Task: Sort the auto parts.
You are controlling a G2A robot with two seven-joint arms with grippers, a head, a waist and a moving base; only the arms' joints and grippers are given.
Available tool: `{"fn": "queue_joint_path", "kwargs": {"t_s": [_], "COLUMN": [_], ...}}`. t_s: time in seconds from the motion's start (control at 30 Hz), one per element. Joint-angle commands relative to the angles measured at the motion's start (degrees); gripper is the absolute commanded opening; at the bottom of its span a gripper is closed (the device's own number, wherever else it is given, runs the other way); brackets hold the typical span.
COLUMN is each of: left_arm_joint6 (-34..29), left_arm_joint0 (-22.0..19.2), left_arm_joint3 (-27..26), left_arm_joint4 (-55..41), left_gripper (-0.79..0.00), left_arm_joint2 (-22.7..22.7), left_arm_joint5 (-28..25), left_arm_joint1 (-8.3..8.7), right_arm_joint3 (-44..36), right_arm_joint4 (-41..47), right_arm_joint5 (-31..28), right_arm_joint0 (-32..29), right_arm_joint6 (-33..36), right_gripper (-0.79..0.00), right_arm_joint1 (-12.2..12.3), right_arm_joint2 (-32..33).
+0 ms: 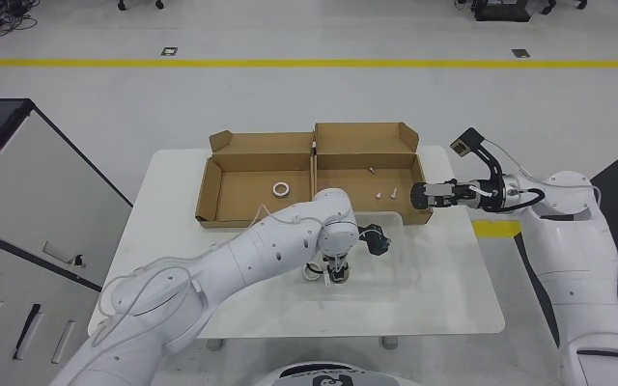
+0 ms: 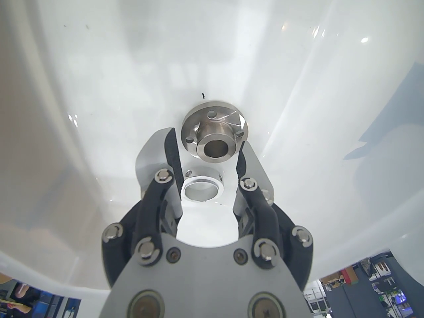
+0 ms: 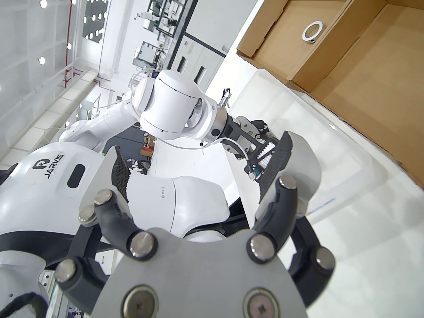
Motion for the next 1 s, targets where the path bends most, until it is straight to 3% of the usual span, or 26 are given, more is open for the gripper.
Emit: {"fn": "queue_joint_path", "kwargs": {"t_s": [0.0, 0.97], "left_arm_joint6": [-0.01, -0.04], "left_arm_joint0": [0.0, -0.4], "left_arm_joint3": [0.2, 1.61], "left_arm_joint4": [-0.01, 0.02], "left_gripper": [-0.372, -0.416], "left_arm_joint2": [0.04, 0.77], "left_arm_joint5": [0.01, 0.05], "left_arm_joint1": [-0.08, -0.9], "right_arm_joint3": [0.0, 0.0], "right_arm_joint4": [0.04, 0.04], "right_arm_joint5": [0.0, 0.0], "right_arm_joint0": [0.0, 0.0], "right_arm_joint6": [0.0, 0.0], "right_gripper": [0.0, 0.0], "right_arm_joint1": [0.0, 0.0], "right_arm_joint2": [0.0, 0.0]}}
